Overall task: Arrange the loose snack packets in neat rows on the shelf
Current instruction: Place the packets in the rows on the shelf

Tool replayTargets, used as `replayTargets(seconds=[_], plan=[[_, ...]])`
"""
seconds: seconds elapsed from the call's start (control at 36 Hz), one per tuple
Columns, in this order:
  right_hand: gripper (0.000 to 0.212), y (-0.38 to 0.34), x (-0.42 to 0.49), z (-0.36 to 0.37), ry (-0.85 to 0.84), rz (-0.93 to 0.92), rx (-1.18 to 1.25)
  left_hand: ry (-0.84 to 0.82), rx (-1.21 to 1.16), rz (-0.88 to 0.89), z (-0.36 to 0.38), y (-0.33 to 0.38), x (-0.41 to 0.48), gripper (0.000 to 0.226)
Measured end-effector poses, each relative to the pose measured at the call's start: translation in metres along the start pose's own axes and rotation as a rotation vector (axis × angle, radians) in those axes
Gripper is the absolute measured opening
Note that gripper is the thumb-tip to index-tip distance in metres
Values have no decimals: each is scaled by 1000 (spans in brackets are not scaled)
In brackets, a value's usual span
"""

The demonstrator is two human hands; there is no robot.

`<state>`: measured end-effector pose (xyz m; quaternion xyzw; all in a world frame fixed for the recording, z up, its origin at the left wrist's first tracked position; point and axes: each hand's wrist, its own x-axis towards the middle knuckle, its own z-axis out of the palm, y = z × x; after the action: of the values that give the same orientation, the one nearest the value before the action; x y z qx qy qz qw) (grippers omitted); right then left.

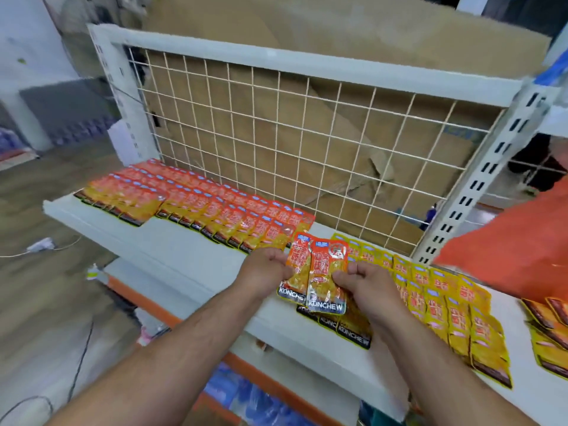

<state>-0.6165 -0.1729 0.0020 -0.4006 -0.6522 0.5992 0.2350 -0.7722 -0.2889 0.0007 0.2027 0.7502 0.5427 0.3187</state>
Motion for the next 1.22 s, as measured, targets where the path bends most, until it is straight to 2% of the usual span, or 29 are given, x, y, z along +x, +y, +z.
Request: replayTargets(seconds=[0.11, 0.25, 0.44, 0.58, 0.75, 0.86, 0.97, 1.06, 1.22], plan=[[36, -6, 15, 26, -92, -9, -25, 107, -44, -28, -25, -2, -2, 15], [38, -13, 31, 65, -191, -15, -4, 225, -37, -58, -61, -9, 1, 23], [38, -11, 53, 114, -275, -35, -66, 294, -32, -90, -108, -20, 15, 28], [36, -16, 67, 160, -300, -58, -96, 310, -20, -88, -151, -28, 38, 22], [30, -26, 88, 230, -247, -57, -92, 276, 44, -47, -220, -42, 83, 18], [40, -31, 101, 278, -163, -44, -97, 204, 109, -37, -266, -46, 122, 9], [43, -36, 106, 319, -108, -71, -129, 144, 240, 11, -301, -49, 154, 22], [48, -35, 105, 343, -50, -51, -104, 107, 362, 29, -321, -51, 170, 7], [40, -32, 101, 378, 48, 41, -41, 112, 500, 96, -349, -57, 193, 14]])
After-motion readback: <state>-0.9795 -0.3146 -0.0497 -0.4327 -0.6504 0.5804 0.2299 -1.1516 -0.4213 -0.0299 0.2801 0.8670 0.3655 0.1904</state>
